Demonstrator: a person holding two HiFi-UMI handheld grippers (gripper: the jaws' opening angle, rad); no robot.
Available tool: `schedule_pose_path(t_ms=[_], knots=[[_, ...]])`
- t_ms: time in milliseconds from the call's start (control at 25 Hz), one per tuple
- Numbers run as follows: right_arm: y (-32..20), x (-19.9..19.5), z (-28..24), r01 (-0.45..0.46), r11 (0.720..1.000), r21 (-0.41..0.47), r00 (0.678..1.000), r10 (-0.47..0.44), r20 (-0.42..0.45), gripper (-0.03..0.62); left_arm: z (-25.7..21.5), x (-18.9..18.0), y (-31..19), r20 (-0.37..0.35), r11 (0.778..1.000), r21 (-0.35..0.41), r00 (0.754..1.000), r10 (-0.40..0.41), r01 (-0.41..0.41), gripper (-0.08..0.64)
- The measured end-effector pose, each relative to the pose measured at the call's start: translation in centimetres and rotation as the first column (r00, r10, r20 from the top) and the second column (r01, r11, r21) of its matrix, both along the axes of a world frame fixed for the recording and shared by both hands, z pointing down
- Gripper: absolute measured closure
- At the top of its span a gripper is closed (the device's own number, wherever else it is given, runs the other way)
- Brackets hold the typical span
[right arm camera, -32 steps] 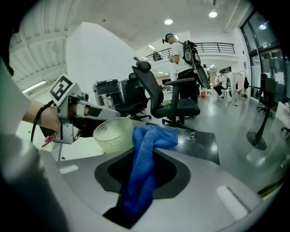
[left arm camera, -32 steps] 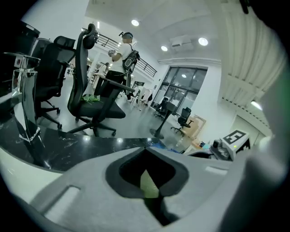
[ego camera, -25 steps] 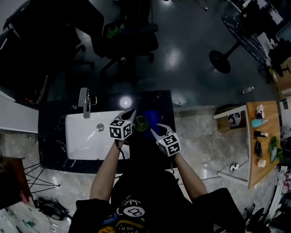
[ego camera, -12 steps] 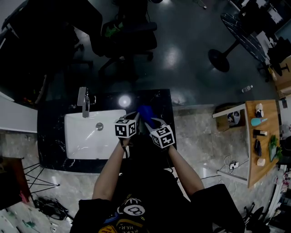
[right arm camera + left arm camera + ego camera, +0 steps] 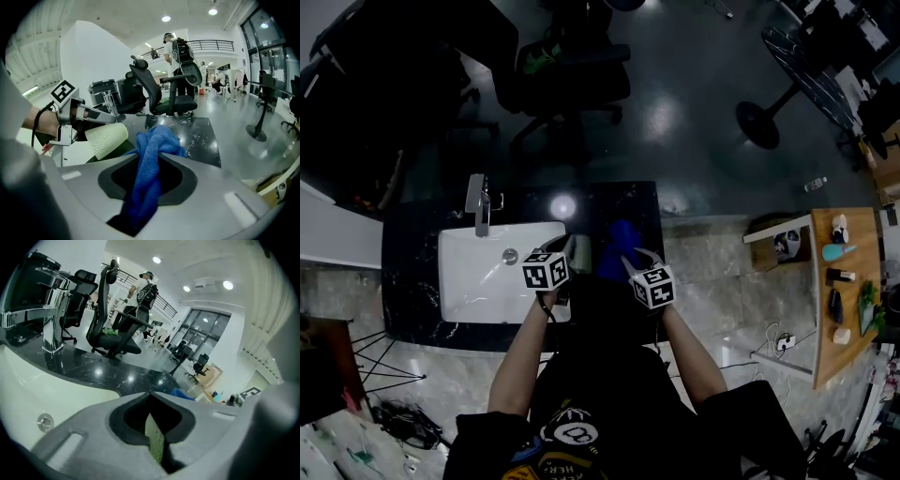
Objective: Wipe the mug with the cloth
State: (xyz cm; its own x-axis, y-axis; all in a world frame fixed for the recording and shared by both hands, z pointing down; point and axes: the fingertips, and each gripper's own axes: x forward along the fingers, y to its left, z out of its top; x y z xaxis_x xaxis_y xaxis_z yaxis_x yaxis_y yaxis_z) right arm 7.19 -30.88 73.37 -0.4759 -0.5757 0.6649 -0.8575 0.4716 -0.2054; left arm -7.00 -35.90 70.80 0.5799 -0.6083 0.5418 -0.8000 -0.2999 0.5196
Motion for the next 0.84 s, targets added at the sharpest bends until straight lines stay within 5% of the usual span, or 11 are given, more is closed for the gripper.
schedule_pose_path(t_ms=[840], knots=[[0.2,0.4,-1.7,0.014,0.999,0.043,1.0,-0.015,0.021,0.495,-0.4,1.9,0.2,0.011,1.0,0.026,1.0,0.006,-0.006,0.557]])
